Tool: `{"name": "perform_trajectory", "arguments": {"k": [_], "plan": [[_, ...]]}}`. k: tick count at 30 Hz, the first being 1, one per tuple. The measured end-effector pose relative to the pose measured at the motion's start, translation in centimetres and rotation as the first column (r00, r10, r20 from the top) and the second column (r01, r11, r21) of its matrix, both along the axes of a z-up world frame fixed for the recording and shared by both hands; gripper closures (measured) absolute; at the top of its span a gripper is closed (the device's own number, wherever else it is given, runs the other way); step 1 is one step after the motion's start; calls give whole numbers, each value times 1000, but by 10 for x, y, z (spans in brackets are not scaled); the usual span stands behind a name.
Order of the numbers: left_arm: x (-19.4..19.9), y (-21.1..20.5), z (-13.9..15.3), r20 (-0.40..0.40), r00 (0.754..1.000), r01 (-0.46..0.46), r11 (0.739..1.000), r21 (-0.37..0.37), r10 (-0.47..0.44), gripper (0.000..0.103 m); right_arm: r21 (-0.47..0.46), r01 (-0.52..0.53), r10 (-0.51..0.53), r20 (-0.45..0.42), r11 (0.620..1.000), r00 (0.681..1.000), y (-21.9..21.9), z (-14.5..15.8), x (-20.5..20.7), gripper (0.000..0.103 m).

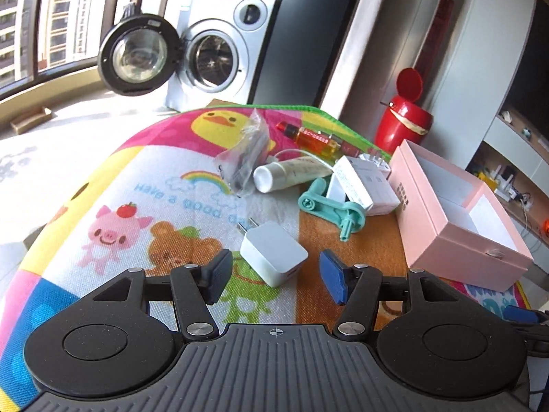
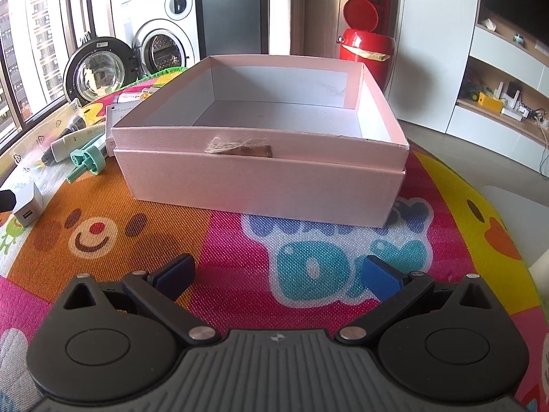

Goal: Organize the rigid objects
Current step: 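Grasp the white cube charger with the left gripper, then grasp the yellow oil bottle with the right gripper while the left gripper lifts the cube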

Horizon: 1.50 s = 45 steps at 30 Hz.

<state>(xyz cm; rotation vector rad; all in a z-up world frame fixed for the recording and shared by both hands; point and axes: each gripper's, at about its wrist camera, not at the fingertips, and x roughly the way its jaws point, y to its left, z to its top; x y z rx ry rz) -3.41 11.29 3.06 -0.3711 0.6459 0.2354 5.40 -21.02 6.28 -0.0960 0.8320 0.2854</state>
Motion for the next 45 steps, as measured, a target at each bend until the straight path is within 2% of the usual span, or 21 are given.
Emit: {"name": "perform_trajectory", "arguments": {"k": [3,5,7,9,11,13,17,21,23,27,30,33,37,40,43,45], "plan": [[18,5,-6,-10,1000,-4,1000,-29,4,42,5,-9,9,5,1000,1000,-2,0,-2,0],[30,0,-11,-18,1000,9,1000,-21,-10,41,11,-19,19,7,1000,1000,-2,0,-3,0],[40,-6,-14,-15,1000,24,999,27,-24,41,10,-33,33,9,999,999,-1,2,-5,1],[44,-11,-17,-11,999,40,996,78,-39,43,2,-66,66,28,998,997,3,5,-11,6],[42,-13,-19,-9,998,64,989,134,-63,56,-14,-115,115,61,993,991,13,12,-16,7],[37,-10,-20,3,993,112,981,157,-114,58,-26,-169,170,113,985,979,29,25,-20,7],[16,8,-23,37,982,179,974,139,-186,61,26,-288,281,157,957,947,72,63,-10,7],[-4,29,-25,75,975,201,975,91,-208,62,112,-377,369,84,920,926,138,91,29,9],[-8,37,-27,101,973,205,978,42,-209,62,113,-382,378,54,917,924,171,98,57,11],[-6,41,-30,111,971,211,977,10,-211,62,105,-300,310,-88,948,947,228,91,142,15],[-8,41,-30,119,970,215,977,0,-214,62,83,-167,180,-184,982,966,252,69,185,15],[-9,45,-31,129,970,212,977,-27,-207,62,94,-69,89,-232,993,969,267,54,198,15],[-9,47,-32,136,970,210,977,-40,-203,62,85,41,-20,-235,996,972,284,37,197,14],[-9,50,-33,140,970,209,976,-57,-199,62,27,89,-81,-203,996,976,299,29,200,14],[-9,52,-34,145,970,207,976,-70,-196,62,-30,96,-100,-204,995,974,308,22,206,14],[-9,53,-34,147,970,207,975,-73,-195,62,-61,103,-114,-224,993,968,310,17,207,23]]}}
